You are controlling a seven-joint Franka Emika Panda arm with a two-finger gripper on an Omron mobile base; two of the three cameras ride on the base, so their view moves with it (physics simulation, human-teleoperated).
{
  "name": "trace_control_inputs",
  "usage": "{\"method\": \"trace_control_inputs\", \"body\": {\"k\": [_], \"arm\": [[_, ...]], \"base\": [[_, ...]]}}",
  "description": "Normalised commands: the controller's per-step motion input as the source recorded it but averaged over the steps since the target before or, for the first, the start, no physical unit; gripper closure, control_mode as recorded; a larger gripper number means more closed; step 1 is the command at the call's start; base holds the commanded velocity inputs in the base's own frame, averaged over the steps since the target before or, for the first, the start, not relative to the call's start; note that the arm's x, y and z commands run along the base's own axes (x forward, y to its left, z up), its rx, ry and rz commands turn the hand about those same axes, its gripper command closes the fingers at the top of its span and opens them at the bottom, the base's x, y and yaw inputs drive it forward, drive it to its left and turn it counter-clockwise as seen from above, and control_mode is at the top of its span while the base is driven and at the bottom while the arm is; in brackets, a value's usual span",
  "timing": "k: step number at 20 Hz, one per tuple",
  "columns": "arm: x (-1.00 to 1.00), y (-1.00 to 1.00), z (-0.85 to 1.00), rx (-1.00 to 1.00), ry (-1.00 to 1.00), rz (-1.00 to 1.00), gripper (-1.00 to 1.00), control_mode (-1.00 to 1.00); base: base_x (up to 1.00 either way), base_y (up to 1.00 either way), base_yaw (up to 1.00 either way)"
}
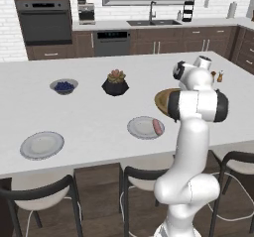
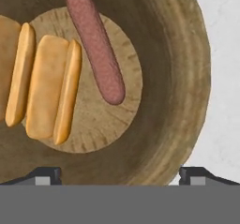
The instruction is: Place one bun and one sausage from the bowl on each plate.
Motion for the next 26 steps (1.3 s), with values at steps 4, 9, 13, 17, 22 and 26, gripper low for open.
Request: {"method": "trace_control_inputs", "body": {"k": [4, 9, 13, 17, 22, 26], "arm": [[0.13, -0.1, -0.12, 0.0, 0.0, -0.03, -1.0, -1.0], [0.1, 0.0, -0.24, 0.0, 0.0, 0.0, -1.0, -1.0], [0.13, 0.0, -0.22, -0.01, 0.0, 0.0, -1.0, -1.0], [0.12, 0.06, -0.04, 0.0, 0.0, 0.0, -1.0, -1.0], [0.15, 0.33, -0.01, 0.0, 0.0, 0.0, -1.0, -1.0], [0.19, 0.05, -0.21, 0.0, 0.0, 0.0, -1.0, -1.0]], "base": [[0.0, 0.0, 0.0], [0.0, 0.0, 0.0], [0.0, 0.0, 0.0], [0.0, 0.0, 0.0], [0.0, 0.0, 0.0], [0.0, 0.0, 0.0]]}}
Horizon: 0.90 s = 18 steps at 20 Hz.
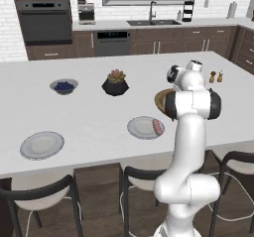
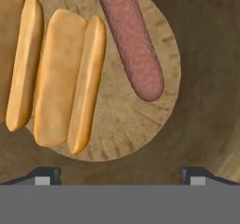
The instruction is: Place one bun and one sausage from the bowl on each plate.
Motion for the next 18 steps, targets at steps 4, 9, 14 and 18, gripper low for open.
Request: {"method": "trace_control_inputs", "body": {"k": [4, 9, 14, 18], "arm": [[0.37, -0.15, -0.21, 0.0, 0.0, 0.0, -1.0, -1.0], [0.26, -0.26, -0.16, 0.0, 0.0, -0.01, -1.0, -1.0], [0.15, -0.2, -0.2, 0.0, -0.01, -0.02, -1.0, -1.0], [0.17, -0.18, -0.21, 0.0, -0.01, -0.02, -1.0, -1.0]], "base": [[0.0, 0.0, 0.0], [0.0, 0.0, 0.0], [0.0, 0.0, 0.0], [0.0, 0.0, 0.0]]}}
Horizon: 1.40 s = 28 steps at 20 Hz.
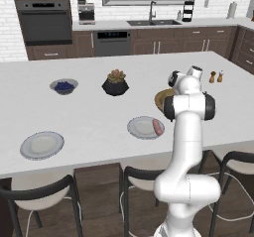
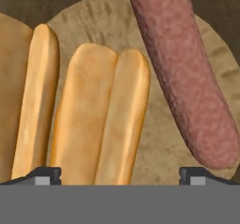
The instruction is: Place one bun and one sausage from the bowl on each plate.
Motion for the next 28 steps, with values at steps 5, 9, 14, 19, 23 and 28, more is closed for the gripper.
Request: {"method": "trace_control_inputs", "body": {"k": [5, 9, 14, 19, 23, 28], "arm": [[0.15, -0.01, -0.13, 0.0, -0.02, 0.0, -1.0, -1.0], [0.0, 0.0, -0.05, 0.0, 0.0, 0.0, -1.0, -1.0], [0.0, 0.0, -0.21, 0.0, 0.0, 0.0, -1.0, -1.0], [0.0, 0.0, -0.24, 0.0, 0.0, 0.0, -1.0, -1.0], [0.0, 0.0, 0.0, 0.0, 0.0, 0.0, -1.0, -1.0], [0.0, 0.0, 0.0, 0.0, 0.0, 0.0, 1.0, -1.0]], "base": [[0.0, 0.0, 0.0], [0.0, 0.0, 0.0], [0.0, 0.0, 0.0], [0.0, 0.0, 0.0], [0.0, 0.0, 0.0], [0.0, 0.0, 0.0]]}}
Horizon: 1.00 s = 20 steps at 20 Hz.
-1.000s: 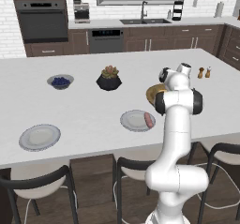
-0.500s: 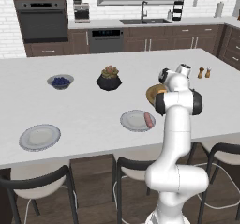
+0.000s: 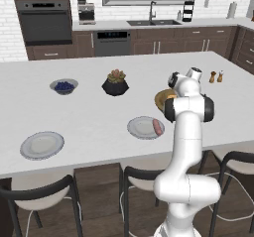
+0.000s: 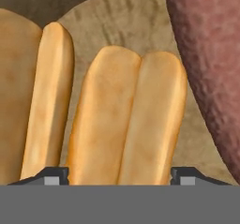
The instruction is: Place one bun and one sausage from the bowl on each plate.
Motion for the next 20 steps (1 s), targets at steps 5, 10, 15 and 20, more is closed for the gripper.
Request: {"method": "trace_control_inputs", "body": {"k": [5, 10, 15, 20], "arm": [[0.0, 0.0, 0.0, 0.0, 0.0, 0.0, 1.0, -1.0], [-0.06, 0.0, 0.06, 0.0, 0.0, 0.0, 1.0, -1.0], [-0.81, 0.0, 0.78, 0.0, -0.02, 0.07, 1.0, -1.0], [-0.8, 0.31, 0.86, 0.0, 0.0, 0.27, 1.0, -1.0]], "base": [[0.0, 0.0, 0.0], [0.0, 0.0, 0.0], [0.0, 0.0, 0.0], [0.0, 0.0, 0.0]]}}
